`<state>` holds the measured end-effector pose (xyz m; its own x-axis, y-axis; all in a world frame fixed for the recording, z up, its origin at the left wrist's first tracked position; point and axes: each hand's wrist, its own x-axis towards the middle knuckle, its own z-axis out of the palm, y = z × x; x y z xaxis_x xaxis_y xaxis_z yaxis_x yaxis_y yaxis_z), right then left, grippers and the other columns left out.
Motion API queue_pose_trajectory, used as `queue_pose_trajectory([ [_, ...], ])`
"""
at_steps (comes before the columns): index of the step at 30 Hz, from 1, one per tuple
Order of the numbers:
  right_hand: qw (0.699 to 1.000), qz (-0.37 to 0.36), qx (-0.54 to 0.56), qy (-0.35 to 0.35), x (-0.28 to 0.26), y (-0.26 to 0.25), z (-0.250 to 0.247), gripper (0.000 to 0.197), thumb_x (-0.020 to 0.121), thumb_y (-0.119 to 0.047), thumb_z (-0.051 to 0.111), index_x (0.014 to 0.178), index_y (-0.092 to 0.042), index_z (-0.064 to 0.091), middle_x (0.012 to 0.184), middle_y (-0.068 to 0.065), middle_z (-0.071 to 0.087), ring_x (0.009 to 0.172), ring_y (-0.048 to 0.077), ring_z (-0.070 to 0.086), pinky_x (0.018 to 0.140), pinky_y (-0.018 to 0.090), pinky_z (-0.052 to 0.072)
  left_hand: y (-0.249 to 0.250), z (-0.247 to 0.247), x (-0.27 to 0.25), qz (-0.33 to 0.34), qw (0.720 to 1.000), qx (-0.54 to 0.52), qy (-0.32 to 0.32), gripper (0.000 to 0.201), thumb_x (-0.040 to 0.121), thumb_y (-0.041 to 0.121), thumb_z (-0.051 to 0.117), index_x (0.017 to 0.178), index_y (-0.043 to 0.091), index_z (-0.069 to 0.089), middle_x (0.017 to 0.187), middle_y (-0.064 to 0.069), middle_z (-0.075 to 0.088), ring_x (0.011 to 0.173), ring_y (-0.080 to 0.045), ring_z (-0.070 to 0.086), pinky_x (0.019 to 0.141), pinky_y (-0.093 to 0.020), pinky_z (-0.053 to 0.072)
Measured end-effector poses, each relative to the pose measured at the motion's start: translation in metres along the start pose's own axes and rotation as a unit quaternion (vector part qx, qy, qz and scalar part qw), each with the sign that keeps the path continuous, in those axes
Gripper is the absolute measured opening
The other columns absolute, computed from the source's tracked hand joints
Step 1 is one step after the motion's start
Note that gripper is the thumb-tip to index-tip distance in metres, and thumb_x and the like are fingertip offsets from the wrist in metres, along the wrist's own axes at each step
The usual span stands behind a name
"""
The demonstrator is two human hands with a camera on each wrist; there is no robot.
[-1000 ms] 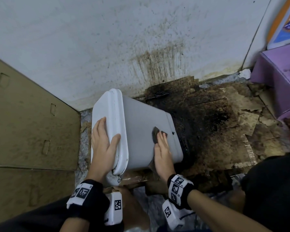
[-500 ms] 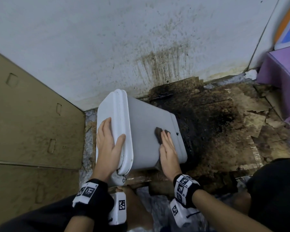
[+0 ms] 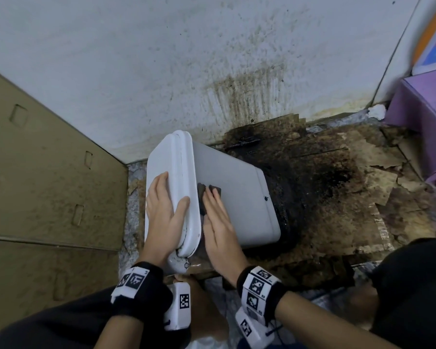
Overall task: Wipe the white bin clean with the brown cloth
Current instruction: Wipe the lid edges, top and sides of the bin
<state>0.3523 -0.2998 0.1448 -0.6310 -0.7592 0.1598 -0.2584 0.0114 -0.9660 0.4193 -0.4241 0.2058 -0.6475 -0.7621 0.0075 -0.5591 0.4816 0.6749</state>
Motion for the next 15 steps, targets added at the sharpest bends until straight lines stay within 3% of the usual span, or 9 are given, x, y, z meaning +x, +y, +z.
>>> queue_pose_trajectory([
  [4,0.999,-0.027,-0.038,-0.027,-0.001,0.035,-0.02,0.056,0.107,-0.002,0.036,0.161,-0.011,0.023,0.17,-0.005,0.018,0.158,0.011,0.008,0.128,0.033,0.012,-0.002,-0.001,-0.001,0.006,1.0,0.0,0.002,0.086,0.09,0.06,0.038,0.162,0.015,0.022,0.165,0.0,0.022,0.154,-0.017,0.019,0.128,-0.049,0.017],
  [8,0.998,0.059,-0.023,0.009,-0.002,0.058,-0.026,0.054,0.109,-0.007,0.033,0.161,-0.015,0.023,0.167,-0.015,0.016,0.156,0.003,0.005,0.128,0.034,0.012,0.0,-0.002,-0.002,0.002,1.0,-0.001,-0.003,0.088,0.089,0.061,0.037,0.163,0.016,0.021,0.166,0.004,0.02,0.154,-0.014,0.016,0.129,-0.048,0.016],
  [11,0.996,0.083,-0.026,0.026,-0.001,0.049,-0.018,0.054,0.108,-0.008,0.033,0.161,-0.012,0.023,0.169,-0.007,0.017,0.156,0.001,0.005,0.128,0.034,0.011,0.001,0.0,-0.001,0.005,1.0,0.001,0.001,0.088,0.089,0.062,0.037,0.163,0.016,0.021,0.166,0.003,0.02,0.154,-0.014,0.017,0.129,-0.047,0.015],
  [15,0.999,0.025,-0.033,0.003,0.001,0.019,-0.007,0.055,0.107,-0.009,0.033,0.161,-0.011,0.022,0.168,-0.006,0.015,0.157,0.004,0.006,0.128,0.027,0.01,0.0,0.002,0.0,0.005,1.0,0.001,0.001,0.088,0.09,0.062,0.037,0.164,0.017,0.02,0.166,0.004,0.019,0.154,-0.013,0.016,0.129,-0.046,0.016],
])
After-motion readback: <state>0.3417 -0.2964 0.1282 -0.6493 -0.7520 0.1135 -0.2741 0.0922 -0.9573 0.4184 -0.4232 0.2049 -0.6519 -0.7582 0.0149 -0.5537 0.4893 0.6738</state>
